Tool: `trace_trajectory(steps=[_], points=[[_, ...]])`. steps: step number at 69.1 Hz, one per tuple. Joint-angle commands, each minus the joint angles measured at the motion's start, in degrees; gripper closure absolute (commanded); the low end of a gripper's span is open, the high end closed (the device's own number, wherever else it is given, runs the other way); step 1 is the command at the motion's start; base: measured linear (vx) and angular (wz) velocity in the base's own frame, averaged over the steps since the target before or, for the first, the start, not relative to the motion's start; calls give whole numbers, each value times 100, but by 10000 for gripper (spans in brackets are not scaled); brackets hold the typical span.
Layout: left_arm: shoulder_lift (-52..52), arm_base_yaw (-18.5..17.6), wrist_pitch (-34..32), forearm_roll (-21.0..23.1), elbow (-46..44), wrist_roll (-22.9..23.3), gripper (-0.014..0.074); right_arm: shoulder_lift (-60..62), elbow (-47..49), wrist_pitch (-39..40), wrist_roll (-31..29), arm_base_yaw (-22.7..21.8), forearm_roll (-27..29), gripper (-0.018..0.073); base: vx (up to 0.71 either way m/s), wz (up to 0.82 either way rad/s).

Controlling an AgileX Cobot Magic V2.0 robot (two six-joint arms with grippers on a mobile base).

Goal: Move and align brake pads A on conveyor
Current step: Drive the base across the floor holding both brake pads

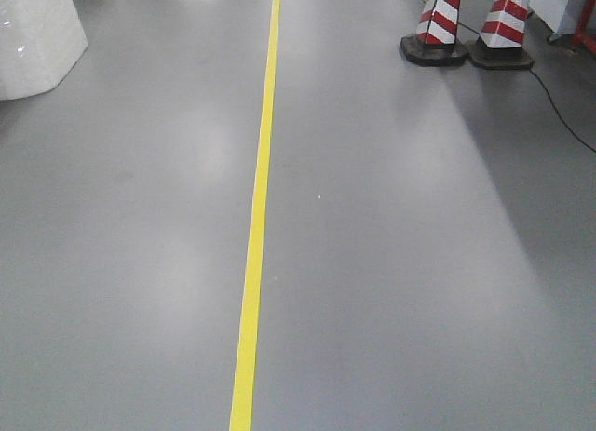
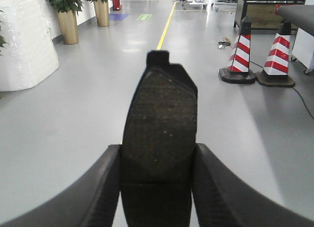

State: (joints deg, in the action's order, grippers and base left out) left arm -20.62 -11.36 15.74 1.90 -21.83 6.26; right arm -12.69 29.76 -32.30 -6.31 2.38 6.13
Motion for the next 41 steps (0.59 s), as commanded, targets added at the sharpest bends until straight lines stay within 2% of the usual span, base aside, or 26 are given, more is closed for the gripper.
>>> trace_trajectory(steps=[1,41], points=[[-63,-24,-563,12,-165,30,602,-64,163,564,-61,-21,-2,569,76,-1],[-63,-24,-568,12,-165,30,602,-64,163,559,-61,-21,-2,569,79,-4]])
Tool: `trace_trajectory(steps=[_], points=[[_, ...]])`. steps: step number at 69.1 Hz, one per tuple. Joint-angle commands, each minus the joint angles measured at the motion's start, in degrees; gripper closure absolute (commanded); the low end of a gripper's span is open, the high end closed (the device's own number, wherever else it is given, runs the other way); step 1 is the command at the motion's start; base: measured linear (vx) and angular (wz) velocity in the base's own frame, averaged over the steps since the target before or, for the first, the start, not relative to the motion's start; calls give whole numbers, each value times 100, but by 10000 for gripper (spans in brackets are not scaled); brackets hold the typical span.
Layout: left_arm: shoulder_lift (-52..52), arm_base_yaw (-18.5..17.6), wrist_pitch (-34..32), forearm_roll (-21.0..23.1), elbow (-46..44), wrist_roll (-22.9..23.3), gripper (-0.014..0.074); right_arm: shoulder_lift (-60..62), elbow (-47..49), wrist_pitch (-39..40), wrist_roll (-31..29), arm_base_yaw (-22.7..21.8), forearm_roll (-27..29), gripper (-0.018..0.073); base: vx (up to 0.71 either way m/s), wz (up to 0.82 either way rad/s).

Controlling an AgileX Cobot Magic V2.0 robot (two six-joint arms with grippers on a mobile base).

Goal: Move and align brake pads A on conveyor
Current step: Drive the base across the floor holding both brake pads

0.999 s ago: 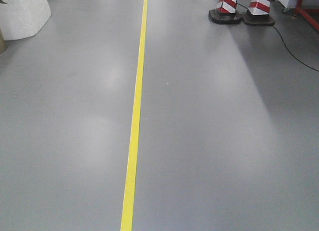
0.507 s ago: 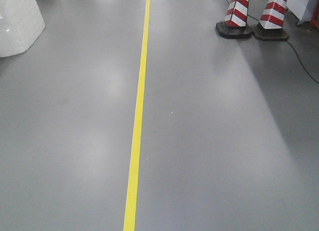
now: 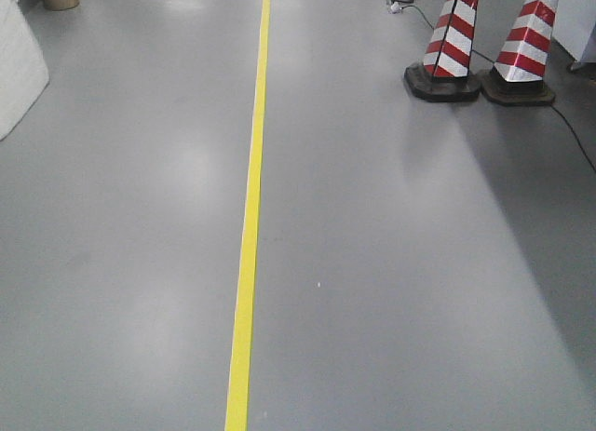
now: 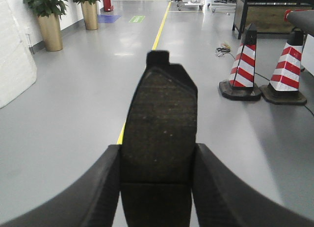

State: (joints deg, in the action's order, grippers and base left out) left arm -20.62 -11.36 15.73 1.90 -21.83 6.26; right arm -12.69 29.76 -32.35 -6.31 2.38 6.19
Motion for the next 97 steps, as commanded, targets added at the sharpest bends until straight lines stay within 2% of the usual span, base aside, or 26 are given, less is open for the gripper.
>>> trace_trajectory(steps=[1,97], points=[[-63,-24,-567,12,-165,30,602,-64,163,565,-61,-21,-8,569,81,-7],[-63,-24,-562,12,-165,30,602,-64,163,564,-61,-21,-8,569,82,-2]])
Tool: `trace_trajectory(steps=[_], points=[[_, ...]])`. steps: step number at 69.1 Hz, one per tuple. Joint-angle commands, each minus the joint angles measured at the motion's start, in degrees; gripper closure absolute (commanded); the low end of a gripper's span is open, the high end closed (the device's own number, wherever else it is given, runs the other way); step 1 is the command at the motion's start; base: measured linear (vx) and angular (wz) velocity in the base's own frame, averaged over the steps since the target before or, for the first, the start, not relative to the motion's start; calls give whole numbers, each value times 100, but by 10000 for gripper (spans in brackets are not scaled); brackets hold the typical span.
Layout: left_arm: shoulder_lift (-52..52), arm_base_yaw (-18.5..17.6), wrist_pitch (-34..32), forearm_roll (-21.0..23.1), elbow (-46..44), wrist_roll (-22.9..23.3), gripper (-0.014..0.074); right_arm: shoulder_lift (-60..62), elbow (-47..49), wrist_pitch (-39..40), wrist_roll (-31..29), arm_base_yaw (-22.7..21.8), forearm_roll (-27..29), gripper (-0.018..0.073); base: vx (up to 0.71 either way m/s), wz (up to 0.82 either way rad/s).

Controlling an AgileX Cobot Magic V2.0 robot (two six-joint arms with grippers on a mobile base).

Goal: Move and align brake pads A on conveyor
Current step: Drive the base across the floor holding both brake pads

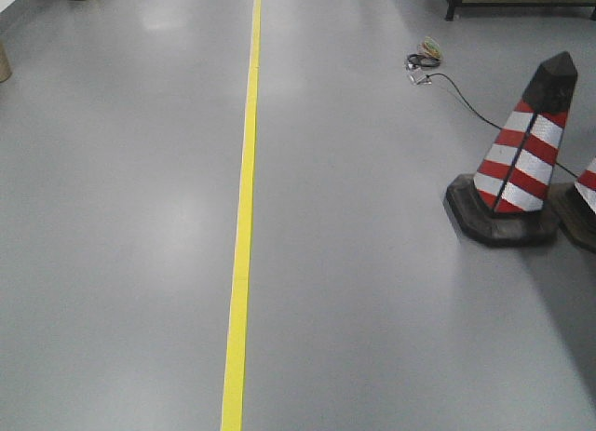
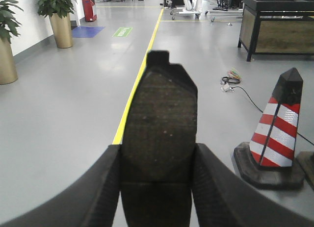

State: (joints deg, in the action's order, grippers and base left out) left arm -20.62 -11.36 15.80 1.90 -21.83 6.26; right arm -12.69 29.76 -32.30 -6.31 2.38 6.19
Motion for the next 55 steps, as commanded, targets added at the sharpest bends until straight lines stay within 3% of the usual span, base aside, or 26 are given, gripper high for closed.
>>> trace_trajectory(steps=[1,55], points=[[-63,-24,-568,12,-165,30,602,-64,163,559,-61,-21,-8,569,73,-2],[-63,-24,-568,12,-165,30,602,-64,163,559,-61,-21,-8,569,62,-3]])
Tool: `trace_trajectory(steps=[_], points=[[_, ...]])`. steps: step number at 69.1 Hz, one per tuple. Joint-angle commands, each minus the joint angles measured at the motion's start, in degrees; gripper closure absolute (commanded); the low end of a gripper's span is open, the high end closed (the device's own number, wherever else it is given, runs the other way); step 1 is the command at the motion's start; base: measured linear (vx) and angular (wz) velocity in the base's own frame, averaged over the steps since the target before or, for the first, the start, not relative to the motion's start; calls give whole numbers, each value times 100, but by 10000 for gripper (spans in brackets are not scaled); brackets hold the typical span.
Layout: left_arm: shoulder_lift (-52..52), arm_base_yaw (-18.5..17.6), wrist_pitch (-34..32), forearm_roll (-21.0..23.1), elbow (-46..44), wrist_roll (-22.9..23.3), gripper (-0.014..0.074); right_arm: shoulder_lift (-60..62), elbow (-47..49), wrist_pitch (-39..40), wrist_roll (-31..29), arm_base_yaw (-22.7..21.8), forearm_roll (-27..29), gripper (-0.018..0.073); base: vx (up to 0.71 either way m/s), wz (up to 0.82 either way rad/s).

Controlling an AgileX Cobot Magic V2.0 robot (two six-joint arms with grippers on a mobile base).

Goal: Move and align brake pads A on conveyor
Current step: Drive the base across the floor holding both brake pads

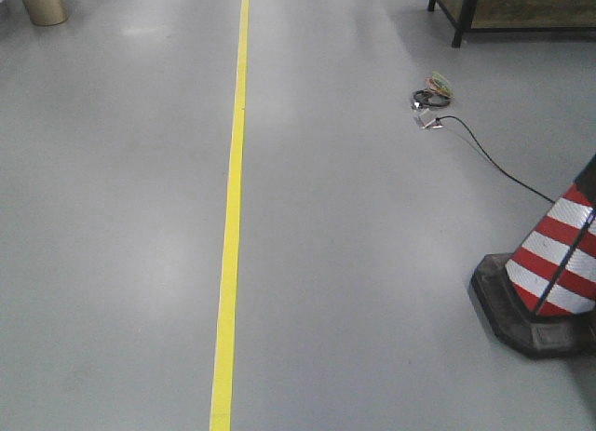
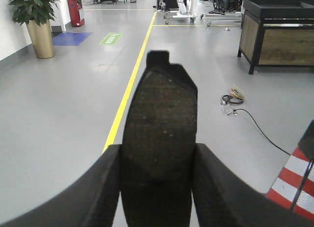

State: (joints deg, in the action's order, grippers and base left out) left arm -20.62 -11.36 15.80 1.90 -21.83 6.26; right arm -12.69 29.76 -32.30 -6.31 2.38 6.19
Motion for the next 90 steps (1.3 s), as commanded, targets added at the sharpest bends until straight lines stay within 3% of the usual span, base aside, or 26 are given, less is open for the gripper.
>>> trace_trajectory(steps=[1,35,90], points=[[-63,-24,-568,12,-165,30,602,-64,163,559,-61,-21,-8,569,52,-5],[-63,-24,-568,12,-165,30,602,-64,163,566,-61,-21,-13,569,43,-26],[-63,-24,-568,12,-165,30,602,-64,163,560,-61,-21,-8,569,24,-85]])
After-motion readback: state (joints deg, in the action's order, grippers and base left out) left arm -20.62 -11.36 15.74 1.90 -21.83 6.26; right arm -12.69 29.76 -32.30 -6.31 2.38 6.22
